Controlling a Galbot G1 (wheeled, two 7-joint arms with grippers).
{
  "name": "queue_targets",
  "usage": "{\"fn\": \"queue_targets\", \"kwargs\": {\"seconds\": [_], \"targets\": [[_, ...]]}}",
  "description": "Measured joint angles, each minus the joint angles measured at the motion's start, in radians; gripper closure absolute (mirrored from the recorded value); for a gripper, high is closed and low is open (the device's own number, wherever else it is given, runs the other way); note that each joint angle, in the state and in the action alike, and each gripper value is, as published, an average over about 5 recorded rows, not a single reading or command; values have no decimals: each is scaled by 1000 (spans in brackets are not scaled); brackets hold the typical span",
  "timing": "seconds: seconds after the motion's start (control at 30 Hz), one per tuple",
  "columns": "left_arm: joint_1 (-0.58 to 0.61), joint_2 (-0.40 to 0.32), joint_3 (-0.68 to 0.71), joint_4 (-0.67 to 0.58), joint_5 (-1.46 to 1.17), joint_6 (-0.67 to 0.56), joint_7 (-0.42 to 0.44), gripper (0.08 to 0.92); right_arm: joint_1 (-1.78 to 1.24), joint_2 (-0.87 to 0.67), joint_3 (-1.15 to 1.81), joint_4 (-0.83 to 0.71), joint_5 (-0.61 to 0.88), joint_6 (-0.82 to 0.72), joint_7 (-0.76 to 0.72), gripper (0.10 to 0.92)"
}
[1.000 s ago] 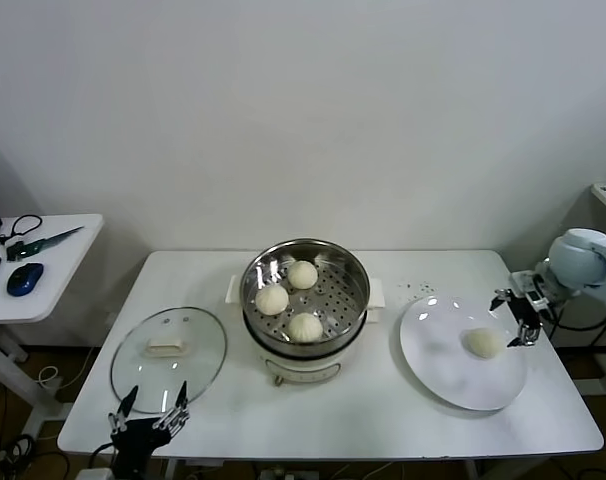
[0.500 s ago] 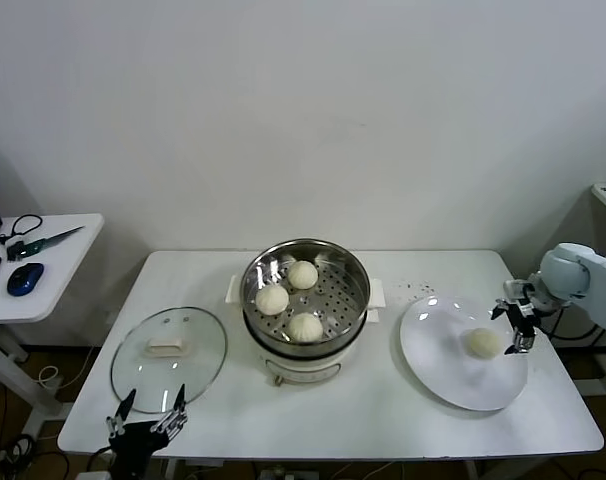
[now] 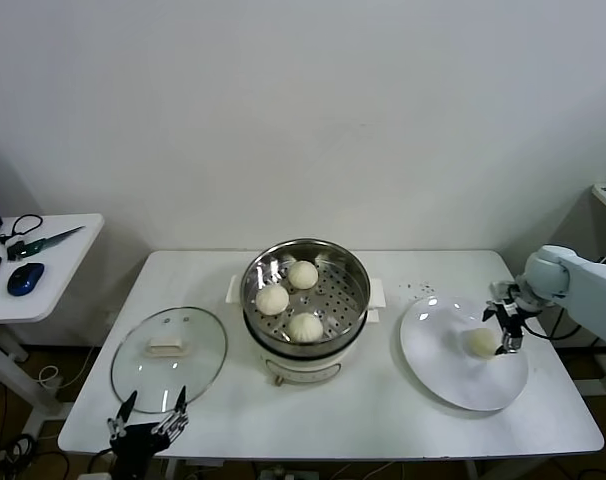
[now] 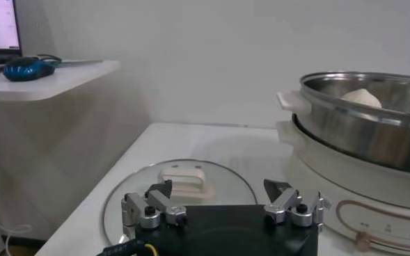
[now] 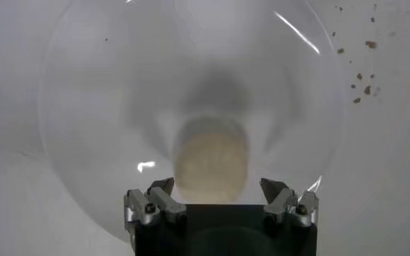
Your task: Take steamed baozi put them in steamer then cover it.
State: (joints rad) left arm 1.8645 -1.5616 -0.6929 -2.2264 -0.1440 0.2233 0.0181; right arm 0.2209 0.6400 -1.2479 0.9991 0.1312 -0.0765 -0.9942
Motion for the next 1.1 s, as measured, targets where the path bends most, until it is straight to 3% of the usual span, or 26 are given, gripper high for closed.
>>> {"fn": "queue_targets", "kwargs": {"seconds": [0.3,0.5,0.73,1.1], "targets": [[1,0,-1,0,-3,1,0,177,-18,20,8,-21,-7,-4,-7,216],[-2,0,1,0,-3,3,0,177,-18,28,11,-27,-11,-5,-9,313],[-3,0,1,0,-4,5,0,177,10,20,-7,-7,3,-17,-20,337],[-13,4,5,0,-4,11,1,177,384,51,-283,151,221,-49,-41,338]]}}
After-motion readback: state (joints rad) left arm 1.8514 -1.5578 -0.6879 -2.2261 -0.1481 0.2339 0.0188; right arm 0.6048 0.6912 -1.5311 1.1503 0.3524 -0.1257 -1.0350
